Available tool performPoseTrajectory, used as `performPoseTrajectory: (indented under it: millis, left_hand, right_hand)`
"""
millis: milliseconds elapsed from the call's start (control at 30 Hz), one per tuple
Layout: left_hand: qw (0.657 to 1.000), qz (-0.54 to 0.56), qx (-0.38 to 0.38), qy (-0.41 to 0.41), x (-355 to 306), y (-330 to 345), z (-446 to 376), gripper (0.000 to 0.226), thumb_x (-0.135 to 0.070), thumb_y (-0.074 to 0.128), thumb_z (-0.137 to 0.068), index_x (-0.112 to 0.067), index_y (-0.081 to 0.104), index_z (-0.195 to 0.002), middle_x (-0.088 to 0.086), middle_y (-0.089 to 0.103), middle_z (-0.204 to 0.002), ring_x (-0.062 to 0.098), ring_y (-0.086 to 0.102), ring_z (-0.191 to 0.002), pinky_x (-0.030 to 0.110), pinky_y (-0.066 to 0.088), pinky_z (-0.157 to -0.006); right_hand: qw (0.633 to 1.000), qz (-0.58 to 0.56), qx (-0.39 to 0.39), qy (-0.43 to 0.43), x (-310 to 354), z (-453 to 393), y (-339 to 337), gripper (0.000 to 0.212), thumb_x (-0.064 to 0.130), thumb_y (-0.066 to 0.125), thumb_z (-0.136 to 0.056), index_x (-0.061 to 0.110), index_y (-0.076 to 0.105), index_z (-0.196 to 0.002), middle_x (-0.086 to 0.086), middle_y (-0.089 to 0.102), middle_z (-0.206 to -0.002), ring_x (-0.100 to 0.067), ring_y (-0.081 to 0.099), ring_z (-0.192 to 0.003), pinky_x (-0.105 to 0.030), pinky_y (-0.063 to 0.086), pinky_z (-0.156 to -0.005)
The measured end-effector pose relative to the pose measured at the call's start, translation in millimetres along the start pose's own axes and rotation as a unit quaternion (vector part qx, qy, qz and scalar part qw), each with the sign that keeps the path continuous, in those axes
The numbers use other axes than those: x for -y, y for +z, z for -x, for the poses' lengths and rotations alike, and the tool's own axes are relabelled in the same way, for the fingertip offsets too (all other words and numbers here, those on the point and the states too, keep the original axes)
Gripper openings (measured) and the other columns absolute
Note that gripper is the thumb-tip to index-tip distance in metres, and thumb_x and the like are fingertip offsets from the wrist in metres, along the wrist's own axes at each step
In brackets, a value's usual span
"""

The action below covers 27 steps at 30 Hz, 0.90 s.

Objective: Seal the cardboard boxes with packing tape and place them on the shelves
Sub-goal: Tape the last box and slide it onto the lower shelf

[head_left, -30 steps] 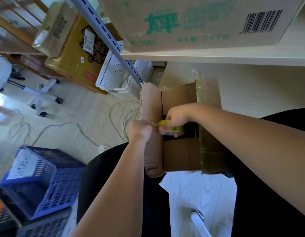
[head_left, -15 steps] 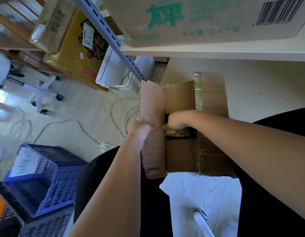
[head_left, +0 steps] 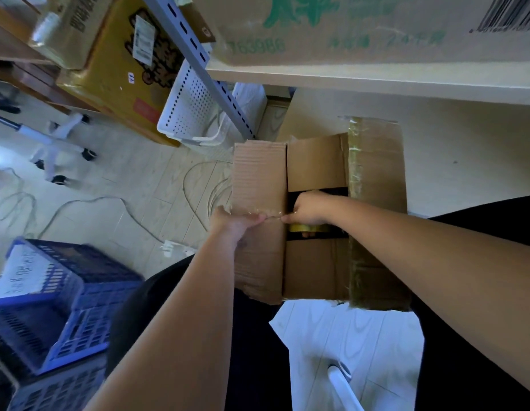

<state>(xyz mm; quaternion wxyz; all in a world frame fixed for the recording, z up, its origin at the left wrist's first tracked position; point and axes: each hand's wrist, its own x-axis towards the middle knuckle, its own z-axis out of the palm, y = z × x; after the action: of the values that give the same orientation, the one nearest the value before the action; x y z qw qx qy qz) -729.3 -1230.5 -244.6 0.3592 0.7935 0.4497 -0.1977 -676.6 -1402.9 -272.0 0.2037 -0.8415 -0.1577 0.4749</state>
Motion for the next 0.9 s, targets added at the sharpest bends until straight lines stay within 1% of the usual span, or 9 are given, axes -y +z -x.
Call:
performPoseTrajectory:
  millis: [67, 167, 233, 333, 433, 533, 633, 800, 900]
  left_hand:
    - [0.978, -0.123, -0.13, 0.111, 5.5, 12.1, 7.5, 0.116, -0.043, 0.088, -0.068, -0.014, 0.019, -0.156, 0.015, 0.033, -0.153, 0.035, 0.029, -0.142, 0.048, 0.028, -0.117]
    - [0.883, -0.284, -0.244, 0.282, 18.1, 50.1, 32.3, 0.096, -0.048, 0.062, -0.088, -0.001, 0.013, -0.156, 0.024, 0.014, -0.161, 0.037, 0.008, -0.151, 0.047, 0.005, -0.122]
    - [0.864, -0.325, -0.246, 0.295, 29.9, 70.2, 34.9, 0.093, -0.058, 0.042, -0.094, 0.004, 0.009, -0.155, 0.028, 0.003, -0.162, 0.039, -0.001, -0.152, 0.05, -0.005, -0.121]
    - [0.85, -0.362, -0.254, 0.287, 41.6, 77.7, 20.8, 0.098, -0.068, 0.022, -0.092, 0.005, 0.005, -0.154, 0.03, 0.0, -0.161, 0.038, -0.002, -0.152, 0.048, -0.006, -0.122]
    - [0.856, -0.362, -0.228, 0.289, 43.0, 83.4, 12.5, 0.094, -0.063, 0.009, -0.092, 0.008, 0.008, -0.153, 0.03, 0.007, -0.16, 0.038, 0.004, -0.152, 0.046, 0.003, -0.124]
    - [0.885, -0.34, -0.159, 0.277, 40.1, 91.8, 10.5, 0.083, -0.052, 0.015, -0.098, 0.01, 0.006, -0.152, 0.03, 0.009, -0.16, 0.038, 0.006, -0.151, 0.044, 0.007, -0.124]
    - [0.894, -0.339, -0.128, 0.263, 34.4, 93.7, 15.1, 0.073, -0.039, 0.031, -0.105, 0.012, 0.006, -0.151, 0.033, 0.008, -0.159, 0.04, 0.008, -0.151, 0.044, 0.007, -0.123]
    - [0.906, -0.372, -0.058, 0.193, 11.3, 81.3, 31.7, 0.074, -0.042, 0.022, -0.107, 0.009, -0.007, -0.151, 0.031, -0.007, -0.16, 0.039, -0.005, -0.151, 0.043, 0.001, -0.123]
    - [0.914, -0.358, -0.045, 0.183, -15.9, 59.3, 54.4, 0.081, -0.051, 0.023, -0.104, 0.007, -0.003, -0.153, 0.028, -0.006, -0.161, 0.04, -0.004, -0.151, 0.044, 0.006, -0.123]
  right_hand:
    - [0.999, 0.021, -0.025, 0.0, 1.1, -0.7, -2.1, 0.057, 0.059, 0.049, -0.095, 0.004, 0.066, -0.102, -0.008, 0.062, -0.092, -0.023, 0.057, -0.08, -0.03, 0.039, -0.059]
    - [0.999, -0.033, 0.0, 0.001, 0.8, 0.2, -2.9, 0.039, 0.045, 0.048, -0.1, 0.009, 0.063, -0.101, -0.01, 0.059, -0.109, -0.025, 0.054, -0.096, -0.028, 0.039, -0.068]
    - [0.997, -0.078, 0.014, 0.011, 0.7, 3.7, -3.8, 0.032, 0.028, 0.042, -0.102, 0.006, 0.059, -0.118, -0.01, 0.053, -0.12, -0.023, 0.052, -0.103, -0.028, 0.037, -0.079]
    - [0.991, -0.13, -0.001, 0.027, -2.8, 6.3, -7.2, 0.022, 0.017, 0.038, -0.1, 0.011, 0.055, -0.088, -0.006, 0.049, -0.095, -0.015, 0.042, -0.075, -0.028, 0.031, -0.061]
    - [0.988, -0.147, -0.023, 0.032, -1.7, 7.2, -6.5, 0.019, 0.018, 0.039, -0.1, 0.011, 0.053, -0.09, -0.003, 0.047, -0.085, -0.015, 0.042, -0.073, -0.028, 0.03, -0.059]
    - [0.994, -0.102, -0.04, 0.023, 0.0, 8.5, -4.1, 0.023, 0.02, 0.039, -0.1, 0.009, 0.057, -0.091, -0.011, 0.053, -0.101, -0.022, 0.047, -0.089, -0.028, 0.035, -0.069]
    - [0.997, -0.061, -0.055, 0.013, 5.2, 16.4, -2.6, 0.033, 0.02, 0.039, -0.102, 0.003, 0.061, -0.119, -0.018, 0.059, -0.123, -0.023, 0.047, -0.095, -0.029, 0.036, -0.08]
    - [0.981, 0.036, -0.186, -0.046, 18.5, 57.5, -13.4, 0.035, 0.03, 0.035, -0.104, 0.011, 0.062, -0.093, -0.011, 0.065, -0.1, -0.027, 0.06, -0.091, -0.032, 0.043, -0.071]
    - [0.95, 0.055, -0.299, -0.076, 24.5, 110.9, -34.2, 0.034, 0.036, 0.032, -0.104, 0.018, 0.055, -0.086, -0.004, 0.06, -0.091, -0.023, 0.06, -0.083, -0.037, 0.051, -0.072]
